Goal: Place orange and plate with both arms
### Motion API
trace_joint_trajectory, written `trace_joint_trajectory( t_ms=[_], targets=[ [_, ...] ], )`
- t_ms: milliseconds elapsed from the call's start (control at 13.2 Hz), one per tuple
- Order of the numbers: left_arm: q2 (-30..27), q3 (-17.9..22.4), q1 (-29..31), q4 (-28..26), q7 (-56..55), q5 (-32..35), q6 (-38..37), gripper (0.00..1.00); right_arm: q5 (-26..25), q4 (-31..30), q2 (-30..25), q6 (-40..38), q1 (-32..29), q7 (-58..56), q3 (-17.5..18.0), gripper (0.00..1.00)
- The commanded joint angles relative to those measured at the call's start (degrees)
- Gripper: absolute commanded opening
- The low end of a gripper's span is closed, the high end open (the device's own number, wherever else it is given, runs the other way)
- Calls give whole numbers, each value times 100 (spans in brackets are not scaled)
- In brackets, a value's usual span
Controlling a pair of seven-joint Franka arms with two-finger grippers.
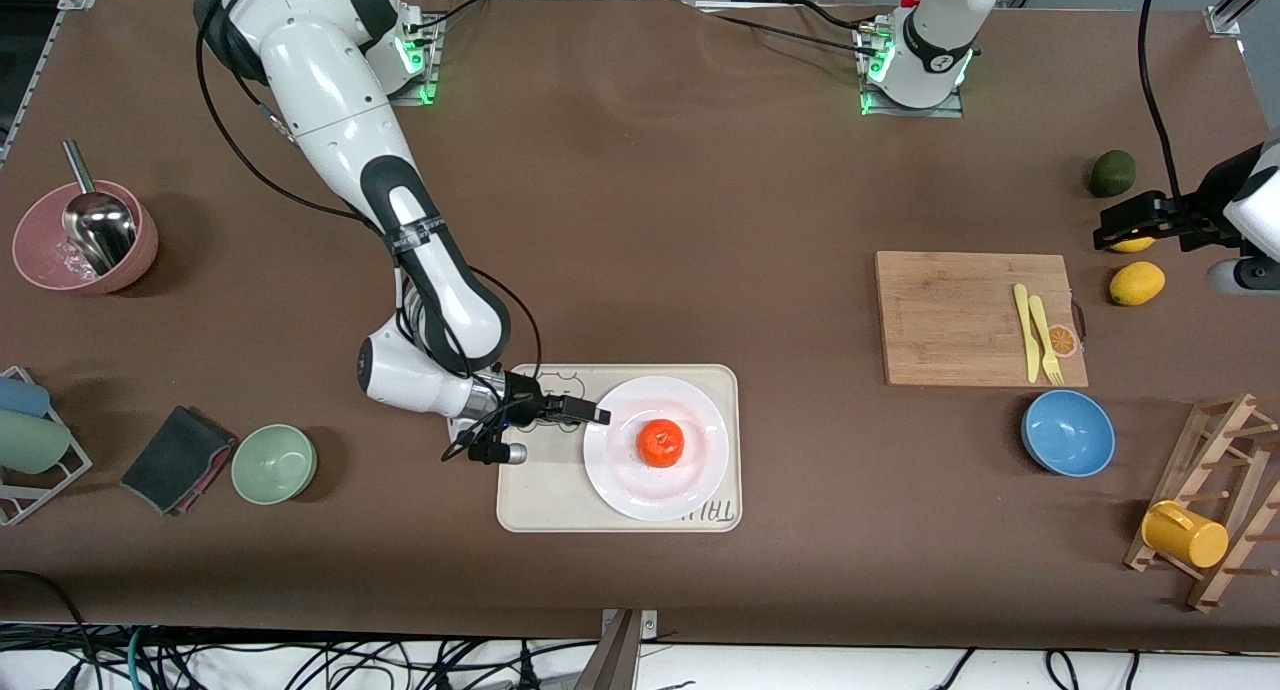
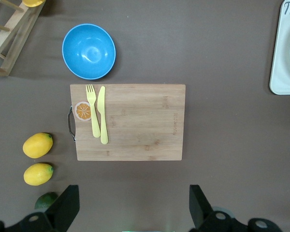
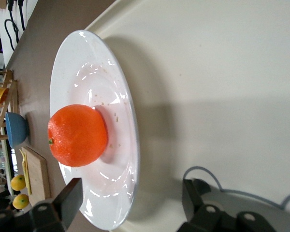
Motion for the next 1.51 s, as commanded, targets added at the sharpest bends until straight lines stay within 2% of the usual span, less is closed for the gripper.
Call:
trace_joint_trajectory(
  t_ms=[0,75,226,377,528,755,906,1208,1283,1434],
  targets=[
    [21,13,7,146,120,-100,-119,100,-1026,-361,-484,-25,50,366,-97,100],
    [21,13,7,146,120,-100,-119,100,-1552,-361,-598,-25,85,647,-105,100],
    [21,13,7,146,120,-100,-93,100,-2948,-353,-800,-95,147,1201,-105,100],
    [30,4,7,146,129,-65,3,100,-4241,-309,-1072,-593,138,1283,-254,100],
    [30,4,7,146,129,-56,30,100,-5009,-291,-1450,-1348,130,1309,-578,100],
    [30,4,7,146,111,-38,30,100,-5809,-274,-2248,-2841,130,1292,-1088,100],
    [21,4,16,146,111,-38,30,100,-5970,-116,-2663,-3651,129,1301,-1404,100],
    [-5,4,24,155,59,-38,21,100,-5952,-361,-3761,-4925,-607,1248,-1468,100],
    [-31,-13,24,155,58,-30,21,100,-5987,-370,-3920,-5121,-800,1213,-1459,100],
    [-40,-5,24,155,58,-38,21,100,-6005,-588,-4227,-5036,-1012,1256,-1450,100]
  ],
)
